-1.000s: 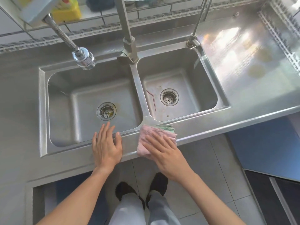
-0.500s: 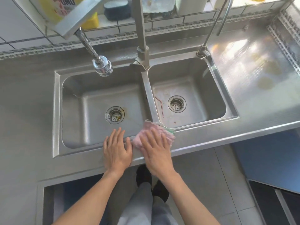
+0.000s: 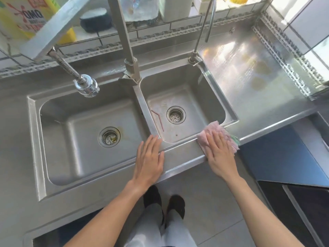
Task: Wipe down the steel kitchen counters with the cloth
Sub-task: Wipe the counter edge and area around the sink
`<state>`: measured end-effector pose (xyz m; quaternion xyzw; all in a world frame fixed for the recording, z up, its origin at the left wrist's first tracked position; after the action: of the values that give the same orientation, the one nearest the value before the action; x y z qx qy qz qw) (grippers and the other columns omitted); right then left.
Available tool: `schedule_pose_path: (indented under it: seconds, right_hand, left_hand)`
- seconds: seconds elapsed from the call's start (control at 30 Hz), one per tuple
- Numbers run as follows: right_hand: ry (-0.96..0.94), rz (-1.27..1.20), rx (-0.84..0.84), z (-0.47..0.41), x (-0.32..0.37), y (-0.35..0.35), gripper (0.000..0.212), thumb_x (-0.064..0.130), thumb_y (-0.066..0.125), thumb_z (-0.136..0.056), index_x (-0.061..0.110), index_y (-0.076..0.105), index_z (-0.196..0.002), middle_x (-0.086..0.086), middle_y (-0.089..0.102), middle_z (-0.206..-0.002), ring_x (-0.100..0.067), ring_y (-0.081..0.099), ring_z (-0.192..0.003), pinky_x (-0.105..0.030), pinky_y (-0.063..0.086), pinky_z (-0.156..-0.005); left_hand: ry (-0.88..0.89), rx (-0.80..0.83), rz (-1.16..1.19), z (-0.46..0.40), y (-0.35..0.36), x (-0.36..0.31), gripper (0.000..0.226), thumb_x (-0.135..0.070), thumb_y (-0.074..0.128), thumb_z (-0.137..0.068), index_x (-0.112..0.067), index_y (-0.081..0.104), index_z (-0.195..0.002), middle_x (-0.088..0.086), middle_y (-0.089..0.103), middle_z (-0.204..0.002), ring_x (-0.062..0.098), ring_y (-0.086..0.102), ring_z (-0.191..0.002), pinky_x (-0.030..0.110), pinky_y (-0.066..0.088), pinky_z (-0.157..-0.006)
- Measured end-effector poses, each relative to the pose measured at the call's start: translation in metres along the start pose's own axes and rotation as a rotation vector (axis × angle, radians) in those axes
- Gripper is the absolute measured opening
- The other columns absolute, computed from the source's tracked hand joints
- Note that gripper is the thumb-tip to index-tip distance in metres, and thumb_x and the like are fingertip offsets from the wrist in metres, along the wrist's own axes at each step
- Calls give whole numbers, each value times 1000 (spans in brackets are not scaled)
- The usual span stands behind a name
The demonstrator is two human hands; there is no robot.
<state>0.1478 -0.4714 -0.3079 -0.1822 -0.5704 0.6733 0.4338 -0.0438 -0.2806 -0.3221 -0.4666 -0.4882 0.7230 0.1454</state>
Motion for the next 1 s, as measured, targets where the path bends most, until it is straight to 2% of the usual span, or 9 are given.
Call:
schedule_pose_path:
  seconds: [0.1,0.2,0.43,0.53,0.6,0.73,0.8,0.9,1.0]
  right_hand:
    - [90,-34,-44,-4,41,13,56,34,33,-111,25,17,-164,-3,8,-173,-27,-3,-160,-47,-3,-128]
    - [-189,-17,2,21,72,33,57,29,39,-109,27,22,-163,3,10,-171,-26,-2,-160,-44,-6,-128]
    - [-356,73,132,39,-10,17,54,45,22,-109,38,14,-162,14,5,-170,-12,-3,-159,-38,-2,-128]
    - [-235,71,103,11,-57,-10,54,49,17,-108,40,7,-160,14,0,-170,-10,-11,-158,-34,-10,-128]
    - [-45,69,25,-16,-79,-24,56,45,18,-110,33,6,-163,7,0,-172,-13,-10,-158,-34,-13,-127]
    - [297,-18,-60,-65,-52,-29,57,39,17,-111,23,4,-164,-6,-3,-173,-26,-11,-159,-48,-8,-128]
    - [150,-42,-30,-66,-21,-19,53,38,21,-111,25,18,-163,-5,6,-173,-29,-7,-159,-53,-1,-128]
    - [-218,-15,52,-34,3,-3,47,33,33,-108,24,43,-153,-3,34,-166,-30,16,-158,-55,17,-126]
    - [-422,47,150,-9,-24,-2,55,34,27,-108,29,23,-163,4,17,-171,-25,5,-160,-50,13,-128]
  left_hand:
    - [4,44,-37,-10,18,-19,51,-30,38,-109,-17,39,-158,-1,31,-170,15,15,-161,46,11,-132]
    - [25,43,-173,-11,31,-22,52,-31,35,-108,-15,44,-156,1,32,-169,18,14,-162,50,12,-131]
    - [30,45,-149,-12,33,-18,50,-34,33,-107,-20,48,-153,-3,30,-170,14,12,-162,49,12,-132]
    - [28,44,-139,-12,31,-20,51,-34,33,-107,-19,48,-154,-3,31,-169,14,14,-161,50,13,-131]
    - [30,47,-138,-12,30,-21,51,-33,33,-106,-19,50,-152,-2,32,-169,15,14,-161,50,12,-132]
    - [-54,41,-56,-22,31,-35,47,-29,37,-106,-20,47,-152,1,24,-172,13,4,-162,45,2,-133]
    - [-96,15,-27,-34,35,-51,45,-25,41,-108,-19,46,-152,1,25,-172,12,5,-162,43,2,-133]
    - [-142,17,17,-55,42,-82,44,-13,42,-106,-12,50,-150,6,34,-168,19,17,-161,41,7,-133]
    - [-112,101,62,-74,53,-110,54,-1,44,-99,-7,48,-152,11,35,-167,23,22,-159,36,11,-132]
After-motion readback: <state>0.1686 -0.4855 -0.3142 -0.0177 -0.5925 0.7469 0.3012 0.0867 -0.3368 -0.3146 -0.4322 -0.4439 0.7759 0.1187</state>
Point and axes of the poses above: each hand's wrist, its own z-axis away from the middle knuckle, its own y-axis out of the palm, x = y × z, the point moved 1 cm from there along -z, towards the middle knuckle
